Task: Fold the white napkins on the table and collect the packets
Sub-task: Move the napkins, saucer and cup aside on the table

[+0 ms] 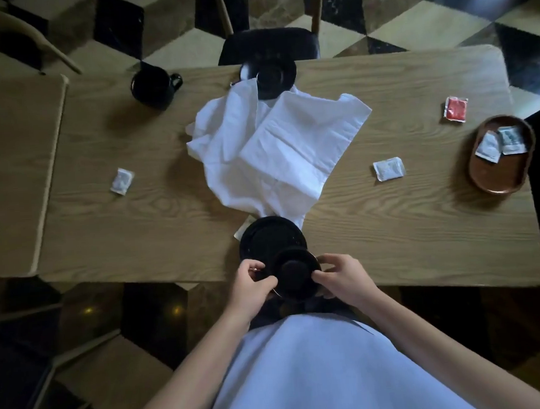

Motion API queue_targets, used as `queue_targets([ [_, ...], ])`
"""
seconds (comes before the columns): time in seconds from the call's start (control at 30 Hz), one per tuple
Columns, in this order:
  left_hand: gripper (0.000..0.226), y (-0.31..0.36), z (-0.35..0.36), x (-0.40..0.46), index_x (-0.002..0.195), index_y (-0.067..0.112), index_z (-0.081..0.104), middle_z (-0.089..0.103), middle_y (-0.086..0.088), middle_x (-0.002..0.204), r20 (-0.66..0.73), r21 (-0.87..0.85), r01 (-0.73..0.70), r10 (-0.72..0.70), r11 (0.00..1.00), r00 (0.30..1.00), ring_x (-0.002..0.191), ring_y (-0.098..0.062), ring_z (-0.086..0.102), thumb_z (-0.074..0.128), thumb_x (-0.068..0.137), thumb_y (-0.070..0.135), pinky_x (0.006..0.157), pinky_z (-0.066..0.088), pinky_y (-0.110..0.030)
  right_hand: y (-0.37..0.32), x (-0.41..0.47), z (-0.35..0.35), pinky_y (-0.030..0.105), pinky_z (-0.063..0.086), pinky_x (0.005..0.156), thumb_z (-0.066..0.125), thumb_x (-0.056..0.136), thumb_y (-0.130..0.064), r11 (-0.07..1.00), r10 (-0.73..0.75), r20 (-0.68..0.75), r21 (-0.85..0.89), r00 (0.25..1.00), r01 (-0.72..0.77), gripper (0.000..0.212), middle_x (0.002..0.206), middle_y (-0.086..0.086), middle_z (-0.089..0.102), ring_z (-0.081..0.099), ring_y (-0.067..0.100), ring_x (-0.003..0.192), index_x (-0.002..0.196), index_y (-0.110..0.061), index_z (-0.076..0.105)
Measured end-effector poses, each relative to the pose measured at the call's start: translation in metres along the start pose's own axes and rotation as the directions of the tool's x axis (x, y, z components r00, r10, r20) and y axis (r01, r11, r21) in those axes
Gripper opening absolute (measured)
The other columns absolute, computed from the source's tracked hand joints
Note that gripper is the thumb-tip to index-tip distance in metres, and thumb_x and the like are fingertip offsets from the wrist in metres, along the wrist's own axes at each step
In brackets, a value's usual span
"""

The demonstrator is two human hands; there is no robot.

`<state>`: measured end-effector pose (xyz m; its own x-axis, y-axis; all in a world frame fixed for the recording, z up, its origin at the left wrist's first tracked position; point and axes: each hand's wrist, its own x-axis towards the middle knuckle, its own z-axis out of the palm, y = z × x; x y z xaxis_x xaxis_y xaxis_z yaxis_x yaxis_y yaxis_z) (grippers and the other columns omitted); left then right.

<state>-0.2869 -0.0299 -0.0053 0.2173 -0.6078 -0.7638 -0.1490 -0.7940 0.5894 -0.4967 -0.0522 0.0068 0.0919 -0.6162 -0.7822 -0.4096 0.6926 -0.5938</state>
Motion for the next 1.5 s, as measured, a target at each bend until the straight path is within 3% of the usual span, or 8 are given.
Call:
queue_targets([
  [0.17,0.034,-0.004,-0.024,0.012,0.105,0.017,0.059,0.064,-0.005,0.11,-0.017,-0.046,0.0,-0.001,0.999,1.0,0.088,-0.017,0.065,0.077,0.077,0.009,0.075,0.058,-0.036,-0.017,0.018,0.022,0.03,0.062,0.058,0.061,0.078,-0.015,0.999,0.012,0.0,-0.038,1.0,-0.012,0.032,0.068,0.006,0.077,0.075,0.019,0.06,0.105,-0.027,0.073],
  [0.4,0.039,0.008,-0.039,0.036,0.109,0.024,0.058,0.063,0.001,0.114,0.001,0.019,-0.041,0.041,0.999,0.999,0.07,-0.012,0.063,0.079,0.077,0.019,0.056,0.05,-0.024,-0.044,0.036,0.034,0.02,0.055,0.048,0.061,0.081,-0.01,0.999,0.034,-0.056,-0.04,0.998,-0.036,0.031,0.077,0.002,0.077,0.075,0.017,0.06,0.097,-0.034,0.071],
  [0.57,0.032,0.026,-0.037,0.047,0.11,0.021,0.065,0.067,-0.004,0.11,0.0,0.137,-0.133,0.135,0.982,0.991,0.084,-0.02,0.062,0.075,0.08,0.017,0.077,0.055,-0.037,-0.052,0.049,0.036,0.023,0.054,0.048,0.06,0.081,-0.011,0.998,0.056,-0.094,-0.019,0.994,-0.058,0.029,0.067,0.0,0.075,0.074,0.016,0.057,0.098,-0.032,0.071],
  [0.67,0.031,0.033,-0.037,0.053,0.11,0.017,0.068,0.056,-0.004,0.111,-0.052,0.284,-0.167,0.189,0.944,0.981,0.096,-0.018,0.058,0.073,0.08,0.014,0.082,0.045,-0.026,-0.052,0.055,0.036,0.026,0.058,0.052,0.061,0.08,-0.012,0.998,0.061,-0.094,0.002,0.994,-0.061,0.028,0.065,0.001,0.075,0.075,0.019,0.06,0.099,-0.031,0.071],
  [0.8,0.029,0.036,-0.04,0.053,0.108,0.015,0.067,0.053,-0.004,0.112,-0.02,0.378,-0.164,0.186,0.911,0.982,0.101,-0.019,0.058,0.07,0.079,0.013,0.087,0.048,-0.028,-0.048,0.056,0.037,0.025,0.058,0.051,0.062,0.08,-0.012,0.998,0.065,-0.077,0.013,0.995,-0.064,0.028,0.069,0.003,0.076,0.075,0.018,0.061,0.099,-0.031,0.07],
  [1.23,0.029,0.029,-0.031,0.042,0.111,0.016,0.068,0.053,-0.005,0.114,-0.103,0.375,-0.12,0.17,0.919,0.98,0.104,-0.017,0.055,0.071,0.083,0.014,0.088,0.04,-0.022,-0.039,0.063,0.026,0.021,0.053,0.051,0.07,0.087,-0.018,0.996,0.091,0.083,-0.016,0.992,-0.09,0.036,0.087,0.009,0.078,0.074,0.013,0.065,0.123,-0.02,0.066],
  [1.37,0.032,0.032,-0.029,0.038,0.116,0.016,0.069,0.053,-0.004,0.115,-0.12,0.409,-0.118,0.181,0.905,0.976,0.106,-0.018,0.055,0.071,0.084,0.017,0.087,0.038,-0.021,-0.041,0.064,0.023,0.023,0.056,0.052,0.069,0.087,-0.021,0.991,0.057,0.114,-0.127,0.992,-0.043,0.034,0.089,0.008,0.076,0.074,0.013,0.066,0.121,-0.018,0.064],
  [1.5,0.024,0.042,-0.032,0.04,0.105,0.023,0.068,0.051,0.001,0.11,-0.18,0.398,-0.119,0.204,0.91,0.962,0.09,-0.012,0.057,0.072,0.084,0.032,0.078,0.039,-0.021,-0.057,0.064,0.012,0.04,0.062,0.065,0.068,0.082,-0.047,0.911,-0.008,0.084,-0.409,0.996,0.042,0.029,0.08,0.003,0.074,0.073,0.022,0.073,0.093,-0.021,0.068],
])
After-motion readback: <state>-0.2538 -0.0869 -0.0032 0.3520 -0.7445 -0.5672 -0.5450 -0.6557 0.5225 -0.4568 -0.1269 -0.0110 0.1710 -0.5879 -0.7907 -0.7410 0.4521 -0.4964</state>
